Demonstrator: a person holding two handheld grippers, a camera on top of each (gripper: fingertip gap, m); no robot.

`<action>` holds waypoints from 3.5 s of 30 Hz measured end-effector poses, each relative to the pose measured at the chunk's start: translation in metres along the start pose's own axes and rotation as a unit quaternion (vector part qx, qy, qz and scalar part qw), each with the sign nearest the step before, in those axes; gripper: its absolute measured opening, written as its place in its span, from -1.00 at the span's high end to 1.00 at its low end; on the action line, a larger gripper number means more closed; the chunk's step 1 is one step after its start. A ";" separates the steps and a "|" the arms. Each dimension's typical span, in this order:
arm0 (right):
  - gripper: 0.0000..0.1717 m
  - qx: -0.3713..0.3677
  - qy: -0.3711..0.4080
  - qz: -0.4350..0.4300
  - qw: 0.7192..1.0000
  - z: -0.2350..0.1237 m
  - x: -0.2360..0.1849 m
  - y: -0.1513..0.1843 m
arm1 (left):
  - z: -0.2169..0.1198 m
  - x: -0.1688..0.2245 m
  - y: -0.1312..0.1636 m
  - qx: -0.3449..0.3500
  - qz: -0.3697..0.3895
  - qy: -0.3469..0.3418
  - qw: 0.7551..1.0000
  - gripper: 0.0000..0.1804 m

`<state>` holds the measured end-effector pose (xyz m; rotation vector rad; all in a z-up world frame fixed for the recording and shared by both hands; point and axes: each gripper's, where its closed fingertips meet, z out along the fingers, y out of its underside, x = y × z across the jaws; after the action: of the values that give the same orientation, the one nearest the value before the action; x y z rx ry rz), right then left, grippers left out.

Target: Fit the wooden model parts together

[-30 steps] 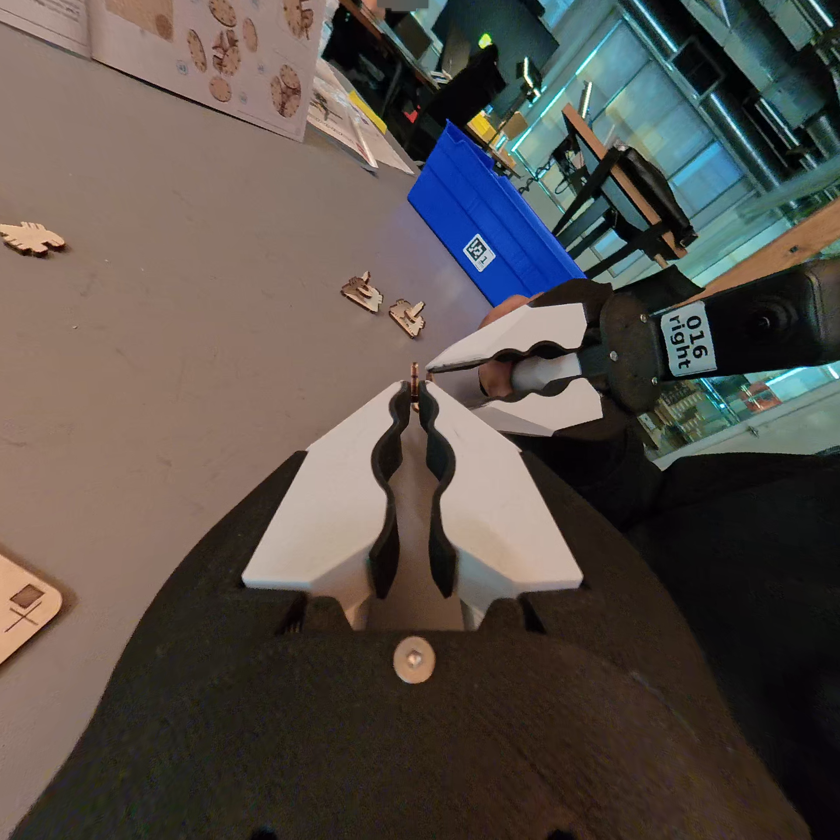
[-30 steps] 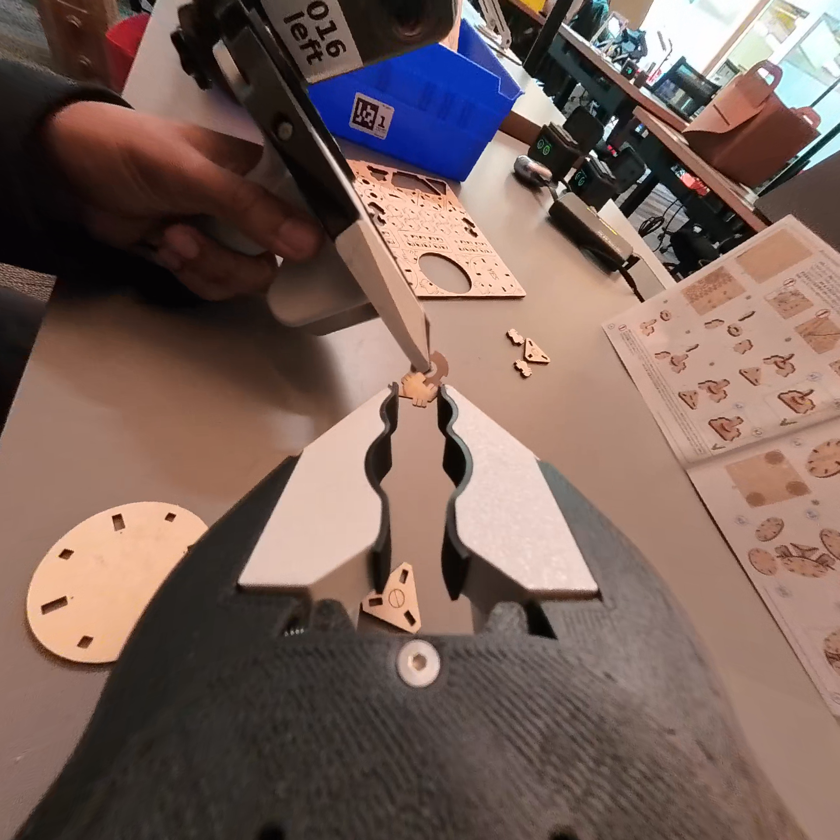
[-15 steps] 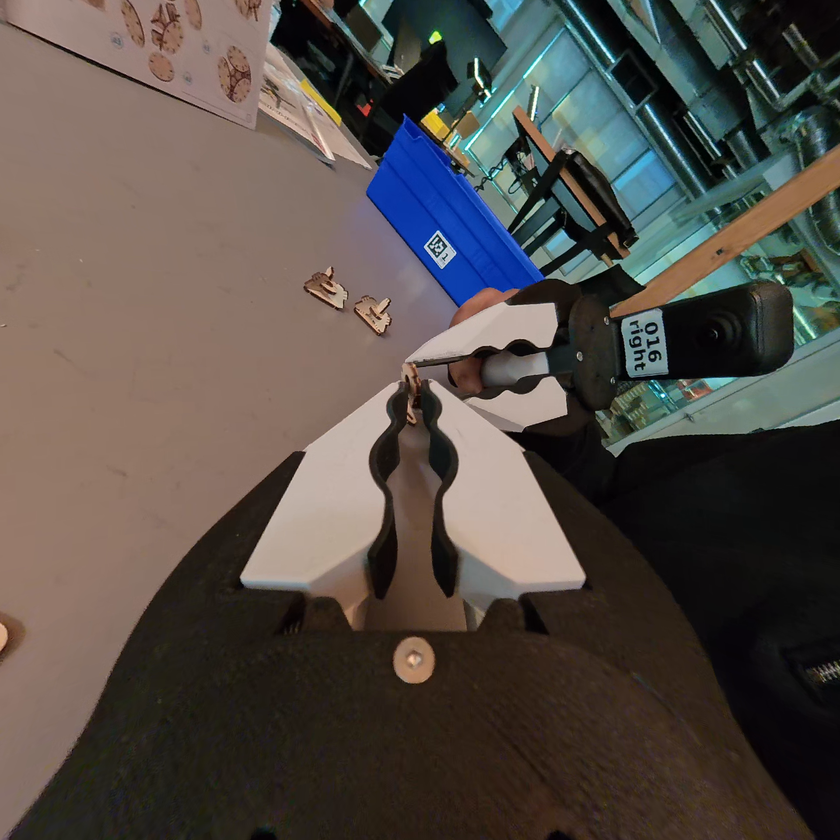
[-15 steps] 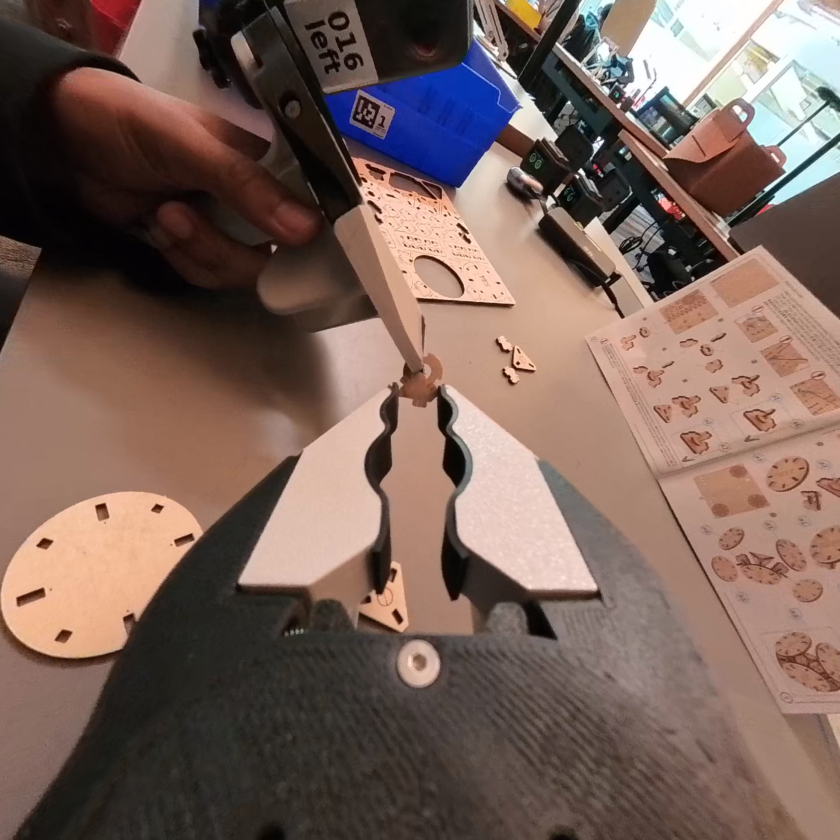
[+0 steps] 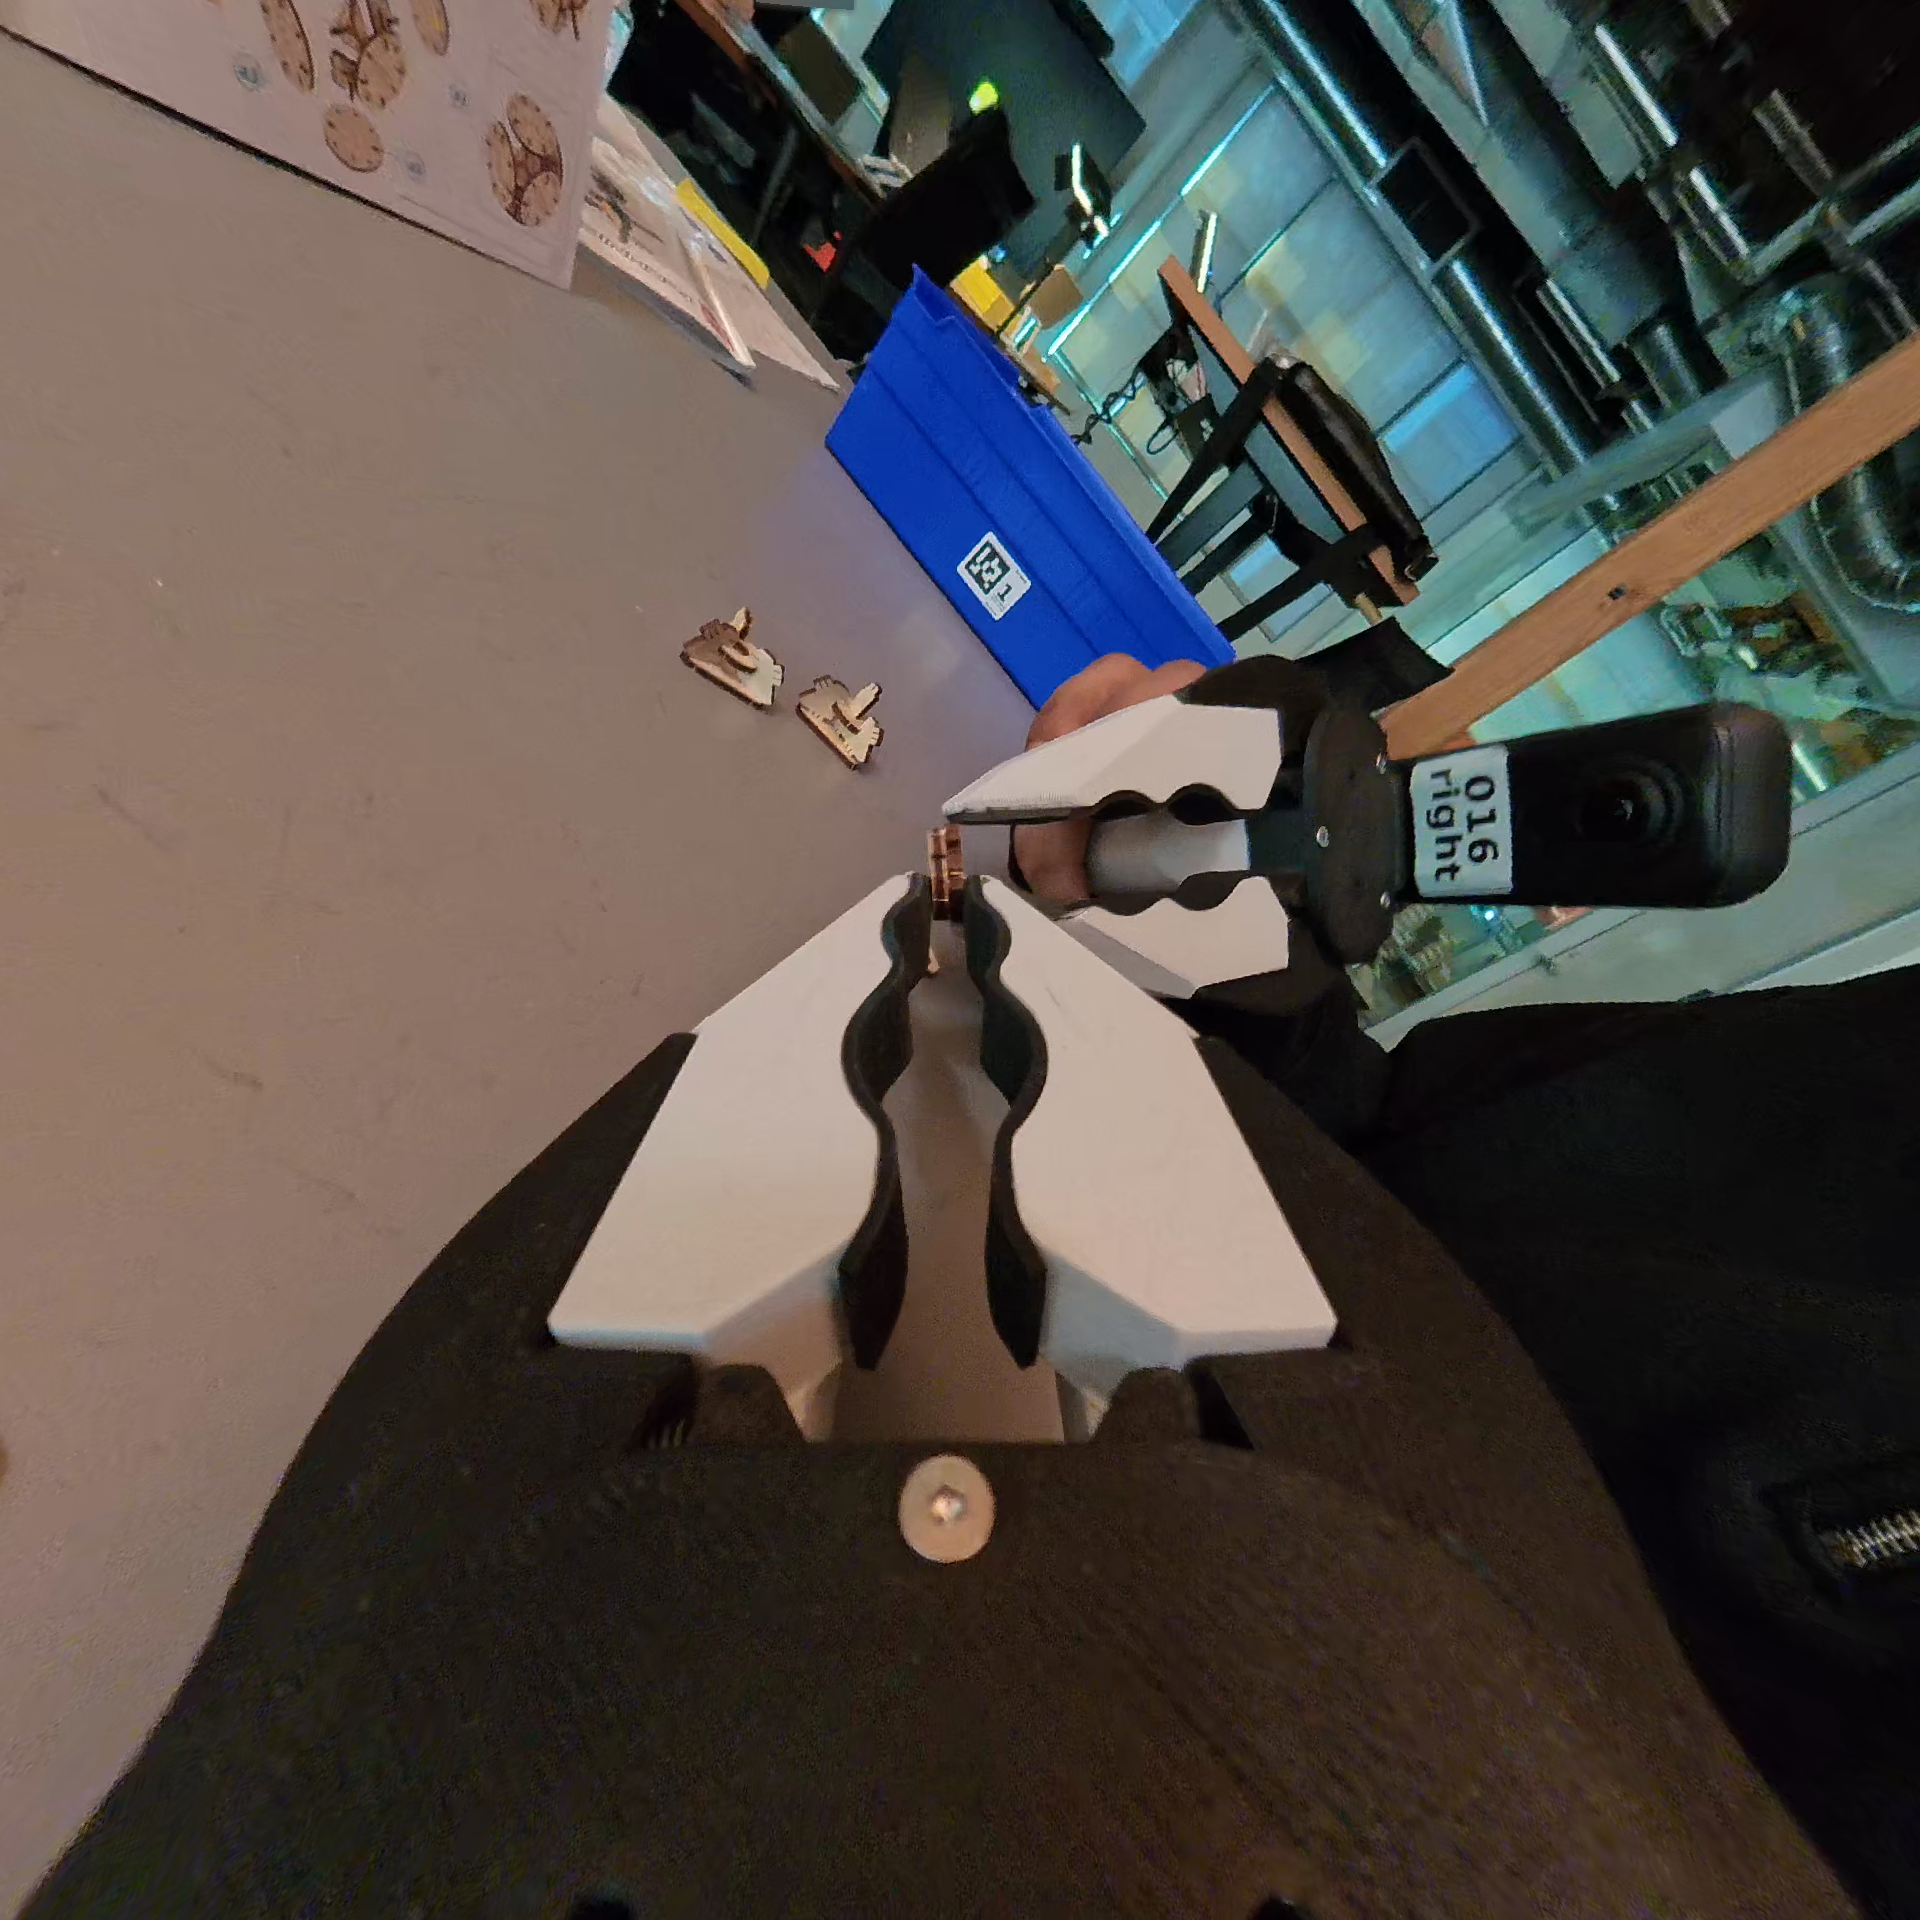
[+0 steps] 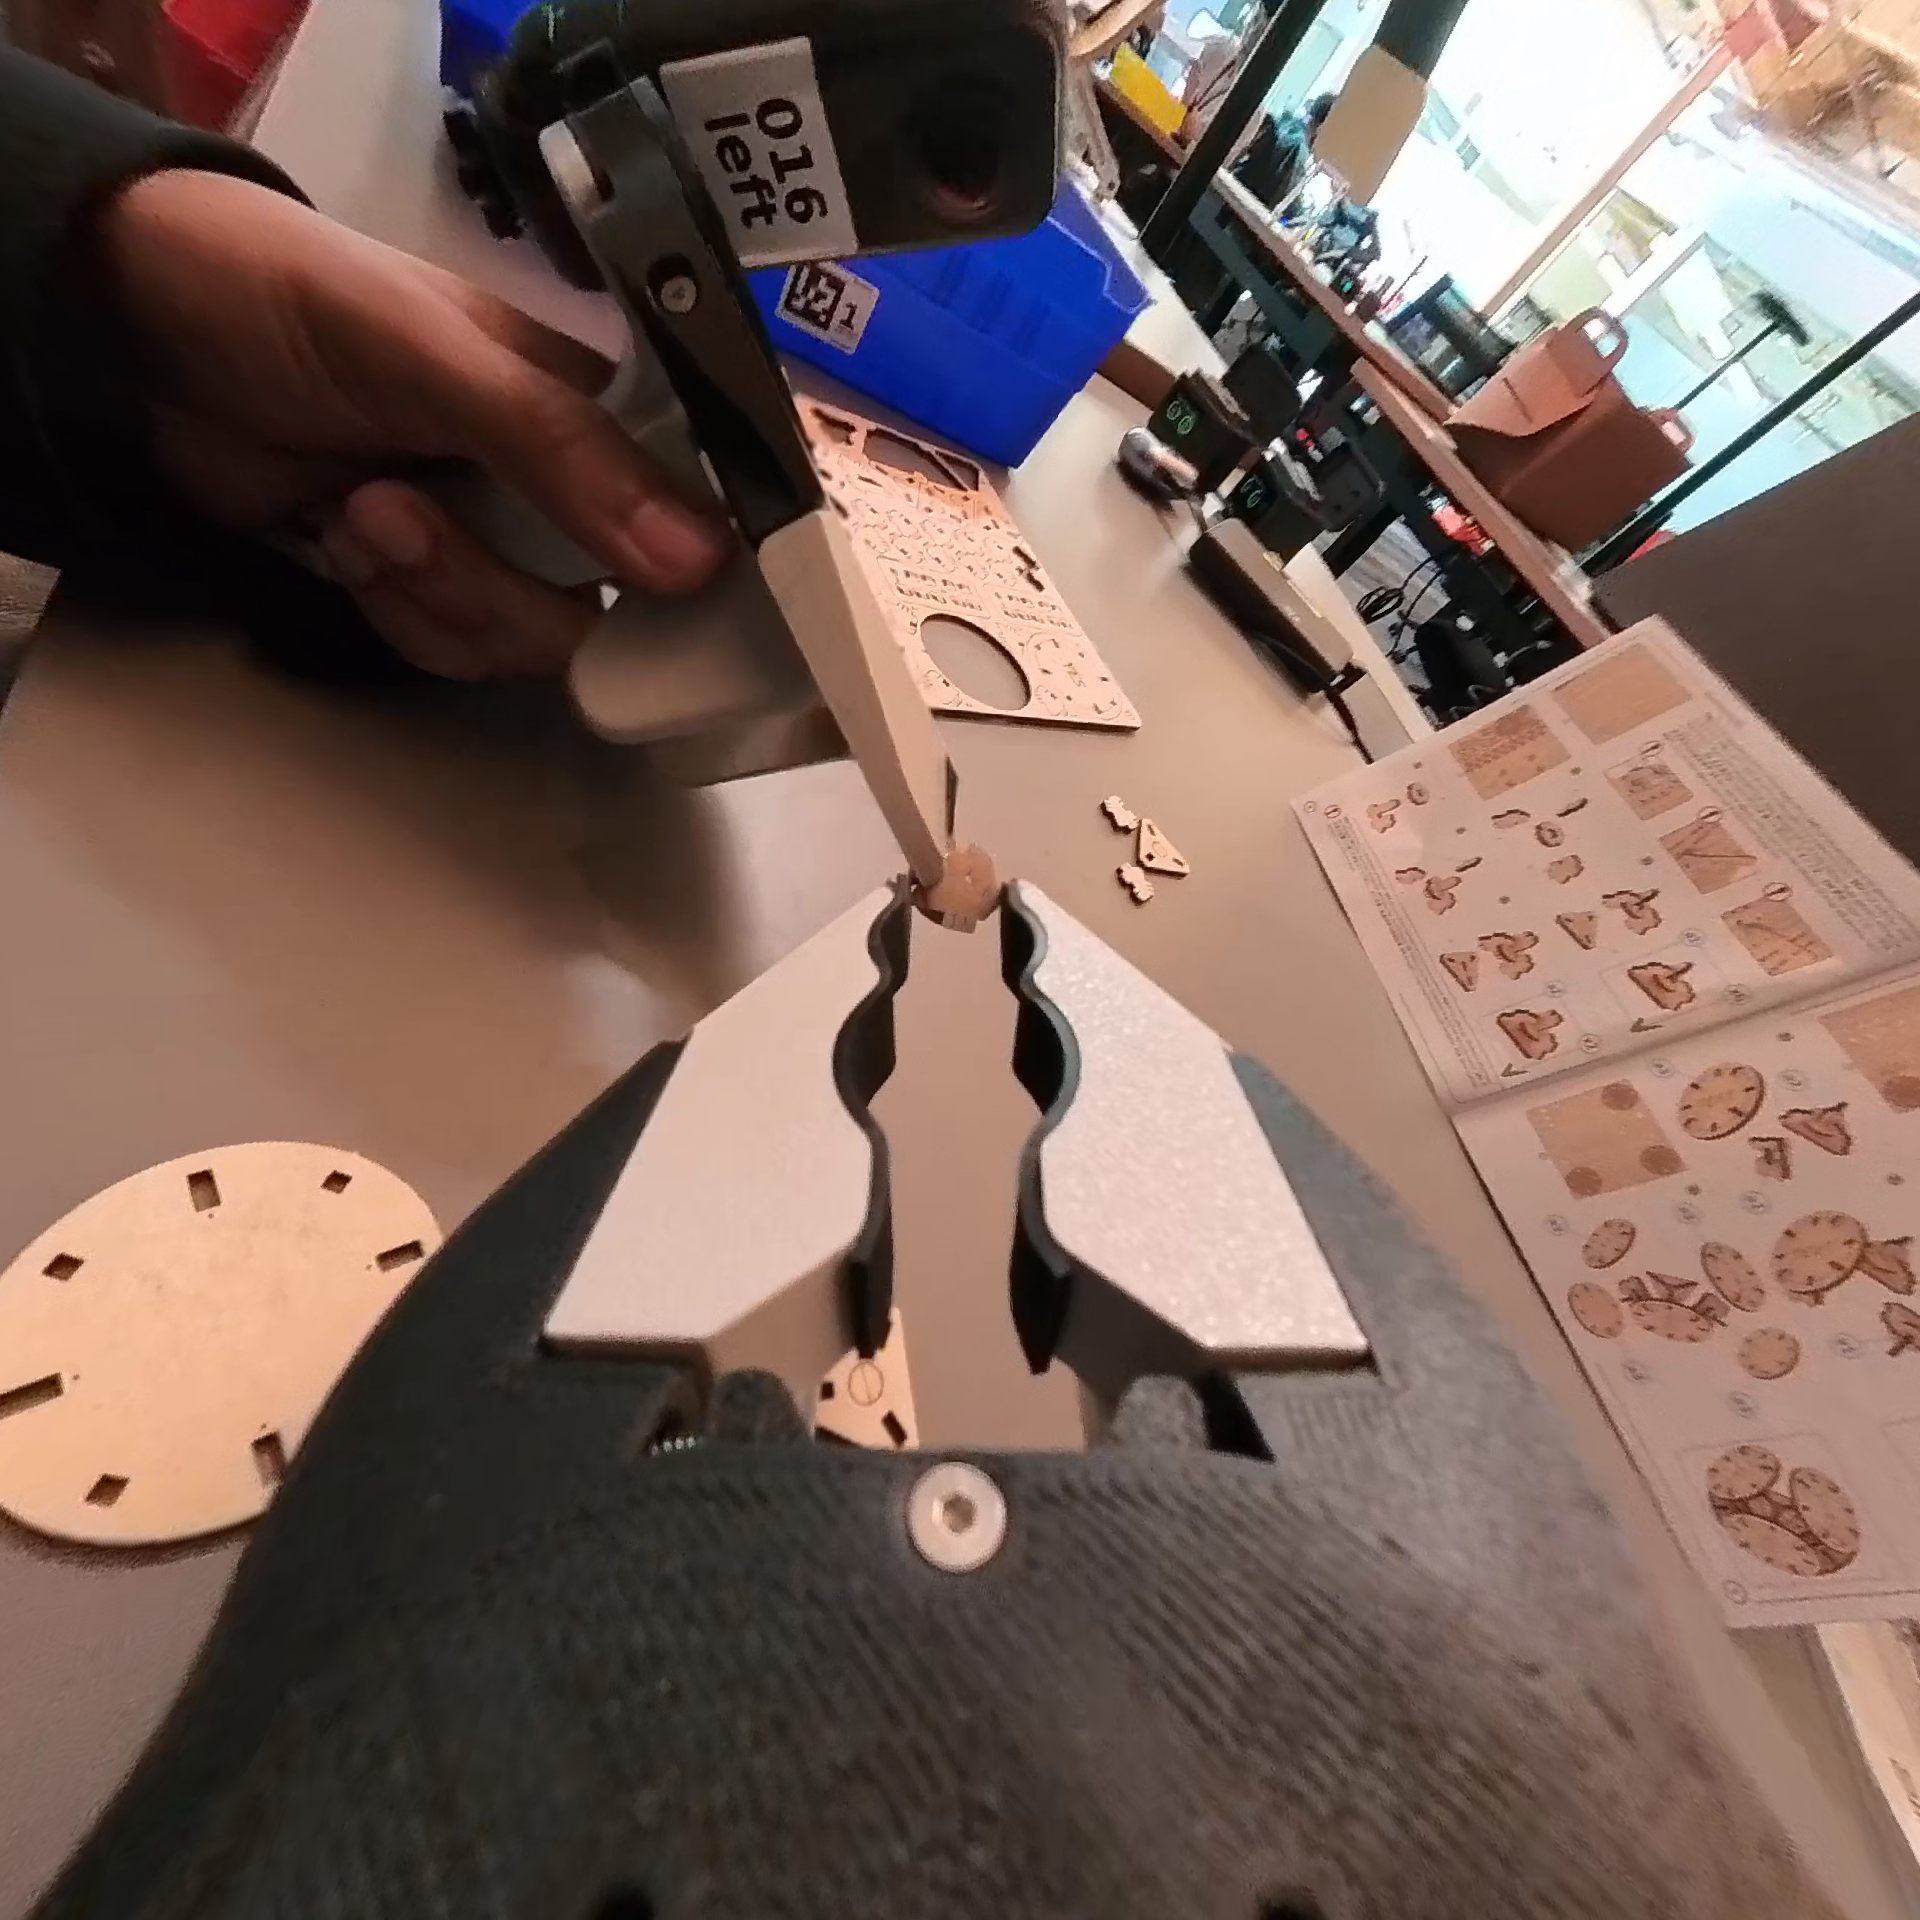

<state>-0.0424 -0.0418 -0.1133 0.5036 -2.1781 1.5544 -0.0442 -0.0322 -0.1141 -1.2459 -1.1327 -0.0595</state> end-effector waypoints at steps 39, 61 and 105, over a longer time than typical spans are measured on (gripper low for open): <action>0.86 0.034 -0.267 0.293 0.917 -0.027 -0.025 -0.014 | -0.023 0.022 0.013 -0.074 0.278 -0.003 0.958 0.99; 0.87 -0.030 -0.382 0.249 0.889 -0.042 -0.069 0.002 | -0.021 0.034 0.066 -0.224 0.294 0.066 0.927 0.99; 0.87 -0.023 -0.508 0.295 0.809 -0.065 -0.102 -0.015 | -0.031 0.060 0.098 -0.297 0.255 0.166 0.905 0.99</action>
<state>0.0596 0.0208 -0.1361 0.8317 -3.4449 1.7278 0.0628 0.0138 -0.1388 -1.9592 -0.4660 -0.2272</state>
